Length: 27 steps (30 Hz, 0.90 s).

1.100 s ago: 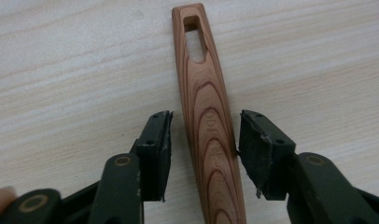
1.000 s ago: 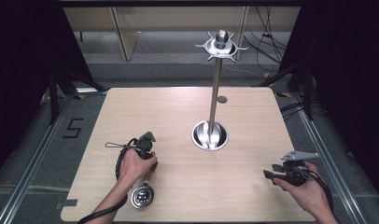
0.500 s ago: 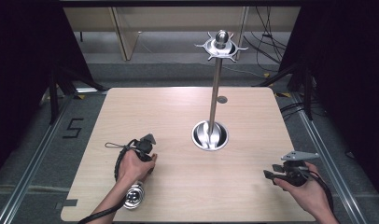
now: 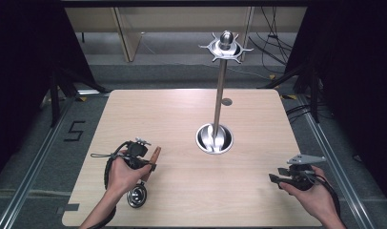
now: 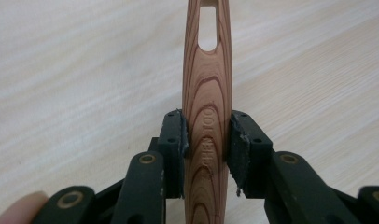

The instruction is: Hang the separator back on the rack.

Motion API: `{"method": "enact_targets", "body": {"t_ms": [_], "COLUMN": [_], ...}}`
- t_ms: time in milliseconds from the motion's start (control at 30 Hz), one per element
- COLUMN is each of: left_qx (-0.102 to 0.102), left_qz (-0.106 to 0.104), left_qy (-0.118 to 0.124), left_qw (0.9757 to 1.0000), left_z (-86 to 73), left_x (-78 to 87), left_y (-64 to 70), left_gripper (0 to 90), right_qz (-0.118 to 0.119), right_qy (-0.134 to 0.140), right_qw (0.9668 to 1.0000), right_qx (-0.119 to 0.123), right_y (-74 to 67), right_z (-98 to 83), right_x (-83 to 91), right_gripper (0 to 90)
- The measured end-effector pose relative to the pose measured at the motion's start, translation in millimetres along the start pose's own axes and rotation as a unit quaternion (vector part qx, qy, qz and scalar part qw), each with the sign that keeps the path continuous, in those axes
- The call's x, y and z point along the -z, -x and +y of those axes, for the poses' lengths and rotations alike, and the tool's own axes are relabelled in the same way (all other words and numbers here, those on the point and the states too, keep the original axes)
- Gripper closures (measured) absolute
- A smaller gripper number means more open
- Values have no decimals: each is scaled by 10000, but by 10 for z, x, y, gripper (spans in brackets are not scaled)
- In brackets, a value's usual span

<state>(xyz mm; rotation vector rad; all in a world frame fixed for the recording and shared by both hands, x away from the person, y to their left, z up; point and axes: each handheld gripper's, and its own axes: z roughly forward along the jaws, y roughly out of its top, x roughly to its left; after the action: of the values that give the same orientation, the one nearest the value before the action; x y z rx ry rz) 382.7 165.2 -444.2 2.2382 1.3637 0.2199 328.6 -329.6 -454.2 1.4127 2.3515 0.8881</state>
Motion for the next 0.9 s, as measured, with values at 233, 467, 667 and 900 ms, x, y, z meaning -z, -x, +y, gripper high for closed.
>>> {"method": "enact_targets", "body": {"t_ms": [233,467,667,900], "left_qx": [-166,-443,-665,-740], "left_qz": [-215,-403,-438,-485], "left_qy": [848,1694,2416,3036], "left_qw": [9960,9837,9671,9487], "left_z": [-78,-114,-103,-103], "left_x": [195,356,406,487], "left_y": [42,71,128,175], "left_gripper": [675,675,675,675], "right_qz": [-34,-133,-105,-87], "right_qy": [12,192,176,209], "right_qw": [9999,9997,9998,9997], "right_qx": [-152,27,-22,6], "right_y": [-25,-8,-20,-13], "right_z": [-7,-14,-14,-15], "right_x": [-1,-7,1,-5], "right_gripper": [524,525,525,525]}}
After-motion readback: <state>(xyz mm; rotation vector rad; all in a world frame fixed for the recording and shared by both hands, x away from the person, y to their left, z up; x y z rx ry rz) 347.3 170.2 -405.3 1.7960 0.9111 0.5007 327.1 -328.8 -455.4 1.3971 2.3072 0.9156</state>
